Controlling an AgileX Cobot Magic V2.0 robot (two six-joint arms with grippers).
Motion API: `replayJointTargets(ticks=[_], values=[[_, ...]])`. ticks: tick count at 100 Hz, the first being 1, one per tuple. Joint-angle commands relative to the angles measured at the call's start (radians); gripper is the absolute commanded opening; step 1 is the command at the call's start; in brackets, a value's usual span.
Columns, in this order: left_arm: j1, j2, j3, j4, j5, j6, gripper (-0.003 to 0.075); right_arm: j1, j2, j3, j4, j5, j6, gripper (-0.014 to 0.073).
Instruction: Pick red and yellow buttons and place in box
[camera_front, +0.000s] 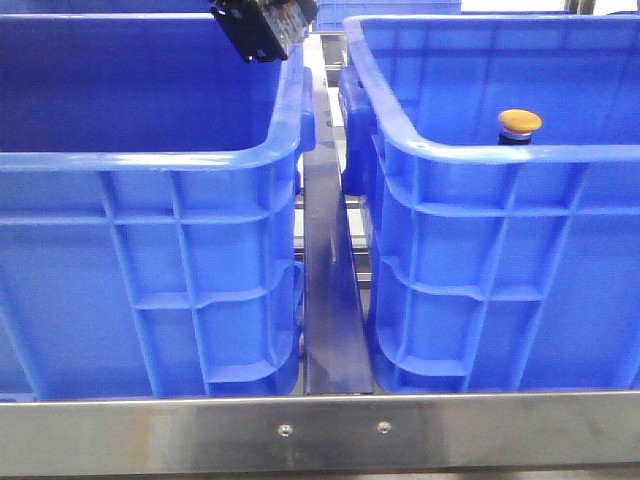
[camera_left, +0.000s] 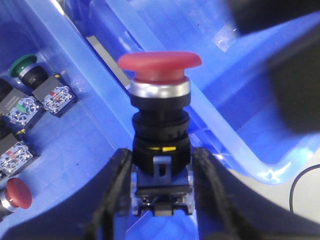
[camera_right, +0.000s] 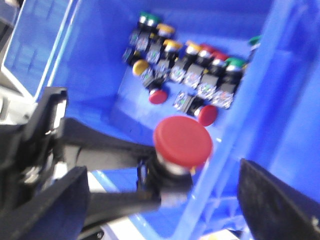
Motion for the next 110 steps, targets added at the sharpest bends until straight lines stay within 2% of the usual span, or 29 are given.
replayJointTargets(ticks=[1,18,25,32,46,54,67,72,82,87,110], values=[[-0.008,-0.03,-0.027,-0.002,-0.071,-0.002,0.0134,0.014,0.015,-0.053,0.054,-0.02,-0.016,0.0618],[-0.008,-0.03,-0.027,-0.005,-0.071,-0.002,0.0134,0.021,0.057,-0.077,0.063,-0.027,-0.016,0.0615],[-0.008,-0.03,-0.027,-0.005,-0.071,-0.002,0.0134,0.021,0.065,-0.082,0.064,-0.032,-0.016,0.0578],[-0.008,-0.03,-0.027,-0.005,-0.071,-0.002,0.0134,0.021,0.072,-0.083,0.065,-0.032,-0.016,0.05],[-0.008,-0.03,-0.027,-0.005,-0.071,-0.002,0.0134,0.021,0.077,-0.083,0.073,-0.025,-0.016,0.0286],[-0.008,-0.03,-0.027,-0.005,-0.071,-0.002,0.0134,0.021,0.077,-0.083,0.085,-0.024,-0.016,0.0211],[-0.008,-0.03,-0.027,-0.013,-0.103,0.008,0.0172,0.021,0.077,-0.083,0.09,-0.024,-0.016,0.0201],[-0.008,-0.03,-0.027,-0.013,-0.106,0.008,0.0227,0.021,0.077,-0.083,0.09,-0.023,-0.016,0.0201],[-0.008,-0.03,-0.027,-0.013,-0.094,0.008,0.0386,0.02,0.076,-0.083,0.089,-0.027,-0.017,0.0201],[-0.008,-0.03,-0.027,-0.013,-0.088,0.008,0.043,0.01,0.075,-0.083,0.086,-0.029,-0.033,0.0201],[-0.008,-0.03,-0.027,-0.013,-0.075,0.008,0.0428,-0.139,0.029,-0.083,0.076,-0.032,-0.132,0.0201]])
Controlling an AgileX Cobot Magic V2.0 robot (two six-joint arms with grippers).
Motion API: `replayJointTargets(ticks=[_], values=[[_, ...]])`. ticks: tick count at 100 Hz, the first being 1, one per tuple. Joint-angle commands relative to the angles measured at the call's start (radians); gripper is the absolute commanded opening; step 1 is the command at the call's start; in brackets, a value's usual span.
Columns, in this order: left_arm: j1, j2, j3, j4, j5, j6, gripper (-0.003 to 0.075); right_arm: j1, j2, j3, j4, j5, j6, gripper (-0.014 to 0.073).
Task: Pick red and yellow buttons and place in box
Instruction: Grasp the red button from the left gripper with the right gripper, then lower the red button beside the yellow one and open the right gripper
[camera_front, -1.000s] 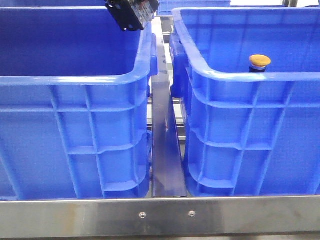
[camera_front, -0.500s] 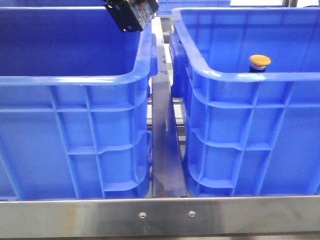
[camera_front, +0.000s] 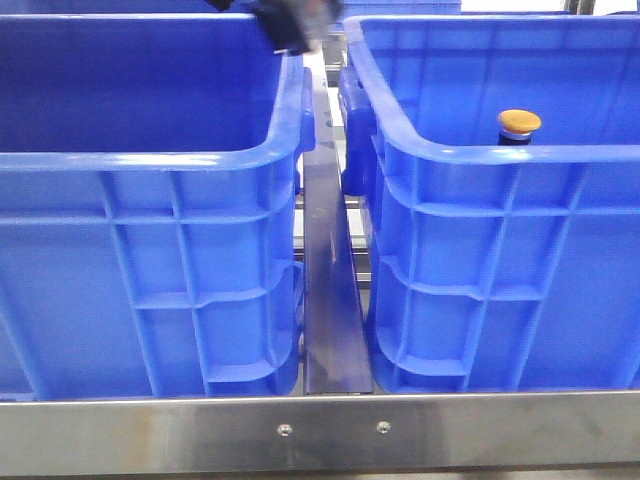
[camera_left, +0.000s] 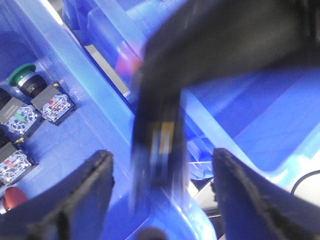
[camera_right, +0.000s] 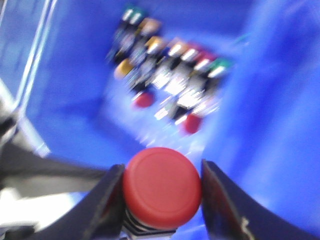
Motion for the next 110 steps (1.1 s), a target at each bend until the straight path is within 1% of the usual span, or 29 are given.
replayJointTargets(ticks=[1,17,25,31,40,47,58,66,75,94,110], values=[[-0.008,-0.03,-0.03,-0.01,-0.048,0.0,0.0428,-0.067,-0.072,-0.037,0.049,-0.026,-0.067,0.0201],[-0.008,-0.03,-0.03,-0.01,-0.048,0.0,0.0428,-0.192,-0.129,-0.037,0.001,-0.05,-0.12,0.0201],[-0.008,-0.03,-0.03,-0.01,-0.048,0.0,0.0428,-0.234,-0.15,-0.029,-0.08,-0.097,-0.125,0.0201],[-0.008,-0.03,-0.03,-0.01,-0.048,0.0,0.0428,-0.254,-0.167,-0.007,-0.149,-0.163,-0.125,0.0201],[-0.008,-0.03,-0.03,-0.01,-0.048,0.0,0.0428,-0.263,-0.182,0.044,-0.287,-0.268,-0.125,0.0201],[-0.008,-0.03,-0.03,-0.01,-0.048,0.0,0.0428,-0.263,-0.185,0.095,-0.344,-0.356,-0.125,0.0201],[-0.008,-0.03,-0.03,-0.01,-0.048,0.0,0.0428,-0.263,-0.184,0.178,-0.375,-0.516,-0.125,0.0201],[-0.008,-0.03,-0.03,-0.01,-0.048,0.0,0.0428,-0.263,-0.184,0.237,-0.395,-0.664,-0.125,0.0201],[-0.008,-0.03,-0.03,-0.01,-0.048,0.0,0.0428,-0.263,-0.178,0.278,-0.397,-0.77,-0.125,0.0201],[-0.008,-0.03,-0.03,-0.01,-0.048,0.0,0.0428,-0.263,-0.097,0.288,-0.397,-0.882,-0.125,0.0201],[-0.008,-0.03,-0.03,-0.013,-0.048,0.0,0.0428,-0.263,-0.002,0.277,-0.394,-0.935,-0.125,0.0201]])
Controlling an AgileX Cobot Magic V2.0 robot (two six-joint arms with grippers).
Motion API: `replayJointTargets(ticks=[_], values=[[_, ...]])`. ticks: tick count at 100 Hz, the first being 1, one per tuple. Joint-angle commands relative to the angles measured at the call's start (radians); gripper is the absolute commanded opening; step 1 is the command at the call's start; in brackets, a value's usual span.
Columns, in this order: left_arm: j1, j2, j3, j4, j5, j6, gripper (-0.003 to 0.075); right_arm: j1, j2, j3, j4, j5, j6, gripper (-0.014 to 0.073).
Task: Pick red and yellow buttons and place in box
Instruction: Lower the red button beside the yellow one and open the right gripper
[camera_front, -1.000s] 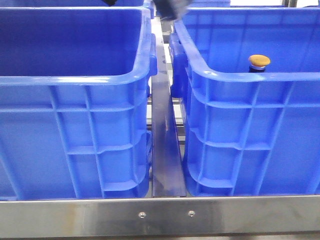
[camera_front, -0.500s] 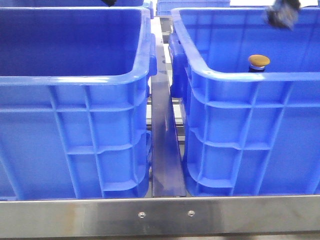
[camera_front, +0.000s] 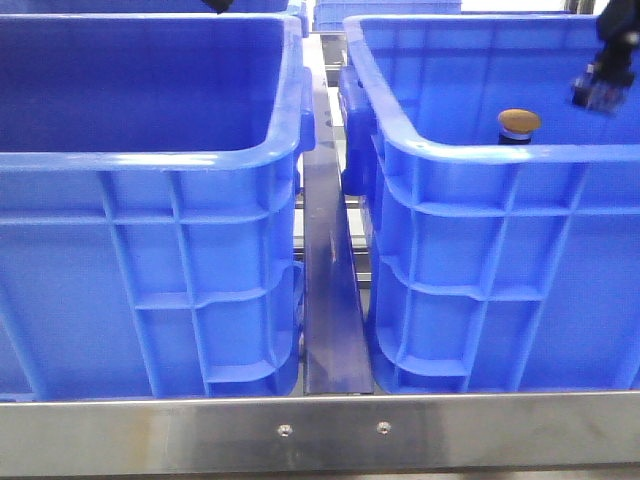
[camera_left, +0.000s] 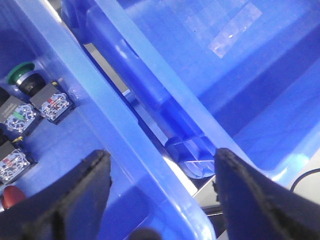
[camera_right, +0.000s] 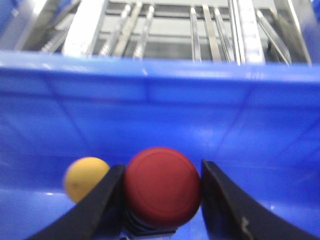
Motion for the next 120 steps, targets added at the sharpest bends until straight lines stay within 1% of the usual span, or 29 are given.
replayJointTargets(ticks=[1,16,53,67,82,89,101,106,111,120], values=[[-0.008,-0.03,-0.03,-0.01,-0.052,0.0,0.0428,-0.006,0.014,-0.038,0.001,-0.105,-0.008,0.0201],[-0.008,-0.03,-0.03,-0.01,-0.052,0.0,0.0428,-0.006,0.092,-0.039,0.001,-0.222,-0.008,0.0201],[-0.008,-0.03,-0.03,-0.01,-0.052,0.0,0.0428,-0.006,0.207,-0.039,0.001,-0.368,-0.008,0.0201],[-0.008,-0.03,-0.03,-0.012,-0.052,0.0,0.0428,-0.006,0.224,-0.039,0.001,-0.405,-0.008,0.0201],[-0.008,-0.03,-0.03,-0.012,-0.052,0.0,0.0428,-0.006,0.236,-0.039,0.001,-0.398,-0.008,0.0209],[-0.008,-0.03,-0.03,-0.012,-0.052,0.0,0.0428,-0.006,0.238,-0.039,0.001,-0.379,-0.008,0.0258],[-0.008,-0.03,-0.03,-0.012,-0.052,0.0,0.0428,-0.006,0.238,-0.039,0.001,-0.357,-0.008,0.0427],[-0.008,-0.03,-0.03,-0.012,-0.052,0.0,0.0428,-0.006,0.238,-0.039,0.001,-0.356,-0.008,0.0471],[-0.008,-0.03,-0.03,-0.012,-0.052,0.0,0.0428,-0.006,0.238,-0.039,0.001,-0.357,-0.008,0.0489],[-0.008,-0.03,-0.03,-0.012,-0.052,0.0,0.0428,-0.006,0.225,-0.039,0.01,-0.356,-0.008,0.0489]])
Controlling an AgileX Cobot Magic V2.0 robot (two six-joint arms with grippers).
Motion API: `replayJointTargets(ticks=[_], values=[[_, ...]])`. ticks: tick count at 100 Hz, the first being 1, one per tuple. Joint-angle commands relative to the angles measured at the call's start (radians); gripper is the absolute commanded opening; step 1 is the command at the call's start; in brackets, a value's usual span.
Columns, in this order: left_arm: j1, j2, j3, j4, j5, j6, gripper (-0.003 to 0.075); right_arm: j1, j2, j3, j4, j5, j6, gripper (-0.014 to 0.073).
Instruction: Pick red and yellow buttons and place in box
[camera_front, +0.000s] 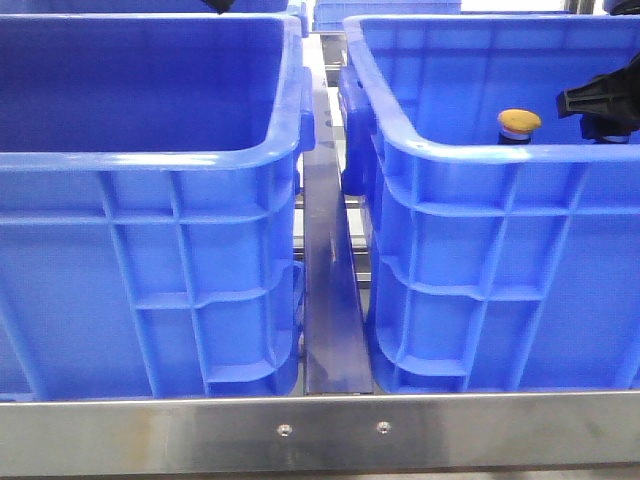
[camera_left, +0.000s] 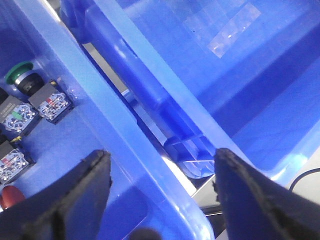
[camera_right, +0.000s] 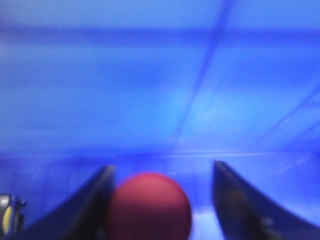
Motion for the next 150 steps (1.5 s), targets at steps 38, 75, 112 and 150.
replayJointTargets(ticks=[38,75,112,150], values=[[-0.008,-0.03,-0.03,-0.009,-0.052,0.0,0.0428,-0.006,-0.208,-0.027,0.001,0.014,-0.006,0.0489],[0.016,-0.035,-0.03,0.099,-0.051,-0.142,0.0308,-0.006,-0.414,-0.022,0.038,0.318,-0.005,0.0198],[0.136,-0.109,0.014,0.244,-0.052,-0.215,-0.002,-0.006,-0.689,0.159,0.05,0.376,-0.005,-0.0102],[0.356,-0.384,0.253,0.244,-0.081,-0.215,-0.002,-0.006,-0.92,0.313,0.049,0.451,-0.005,-0.0102]])
